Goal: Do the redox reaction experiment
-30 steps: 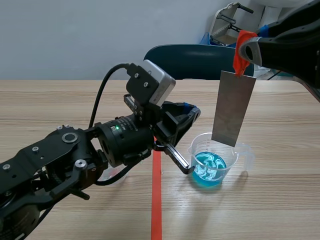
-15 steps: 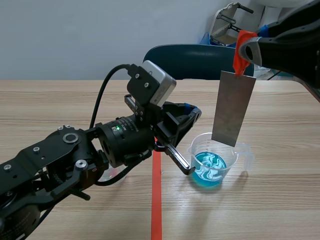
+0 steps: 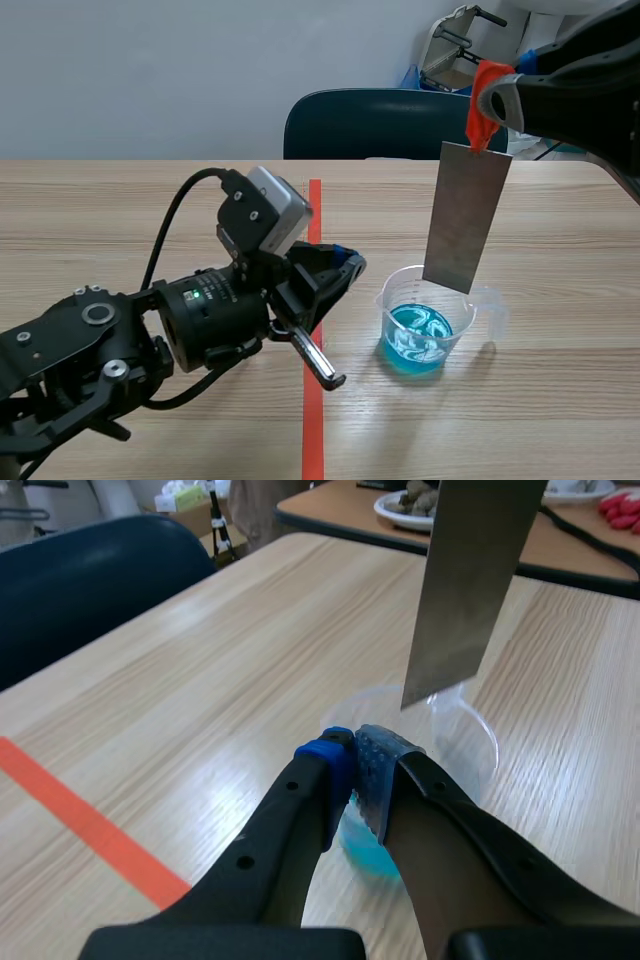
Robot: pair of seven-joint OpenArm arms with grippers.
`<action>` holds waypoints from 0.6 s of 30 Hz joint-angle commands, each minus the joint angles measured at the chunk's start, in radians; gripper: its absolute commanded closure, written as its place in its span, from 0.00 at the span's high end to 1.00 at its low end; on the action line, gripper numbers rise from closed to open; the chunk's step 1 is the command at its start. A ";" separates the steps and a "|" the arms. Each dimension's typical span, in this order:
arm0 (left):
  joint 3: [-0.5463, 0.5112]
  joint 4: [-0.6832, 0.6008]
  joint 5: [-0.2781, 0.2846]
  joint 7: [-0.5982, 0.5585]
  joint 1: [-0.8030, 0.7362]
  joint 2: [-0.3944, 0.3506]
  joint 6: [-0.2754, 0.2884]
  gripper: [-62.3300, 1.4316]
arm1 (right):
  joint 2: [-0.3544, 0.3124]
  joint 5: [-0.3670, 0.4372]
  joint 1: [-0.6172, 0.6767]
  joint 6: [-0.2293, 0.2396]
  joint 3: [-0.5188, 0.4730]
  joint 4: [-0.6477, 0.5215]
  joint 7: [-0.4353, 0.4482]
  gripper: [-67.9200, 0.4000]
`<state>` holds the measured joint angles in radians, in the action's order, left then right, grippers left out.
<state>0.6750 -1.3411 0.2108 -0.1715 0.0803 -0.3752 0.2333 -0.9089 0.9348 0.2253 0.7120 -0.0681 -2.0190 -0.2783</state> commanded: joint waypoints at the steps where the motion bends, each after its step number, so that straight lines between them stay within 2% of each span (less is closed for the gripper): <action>1: -0.026 -0.060 0.015 -0.014 -0.015 -0.020 0.004 0.05 | -0.010 0.012 -0.020 -0.004 -0.008 -0.014 0.012 0.01; 3: -0.045 -0.094 0.020 -0.015 -0.040 -0.047 0.023 0.05 | -0.010 0.012 -0.020 -0.004 -0.008 -0.014 0.012 0.01; 9: -0.117 -0.183 0.087 -0.019 -0.120 -0.117 0.091 0.05 | -0.010 0.012 -0.020 -0.004 -0.008 -0.014 0.012 0.01; 15: -0.192 -0.232 0.089 -0.024 -0.216 -0.168 0.192 0.05 | -0.010 0.012 -0.020 -0.004 -0.008 -0.014 0.012 0.01; 18: -0.231 -0.243 0.089 -0.072 -0.268 -0.191 0.235 0.05 | -0.010 0.012 -0.020 -0.004 -0.008 -0.014 0.012 0.01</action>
<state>0.4507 -1.5677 0.2890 -0.2199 -0.1795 -0.5632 0.4633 -0.9089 0.9348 0.2253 0.7120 -0.0681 -2.0190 -0.2783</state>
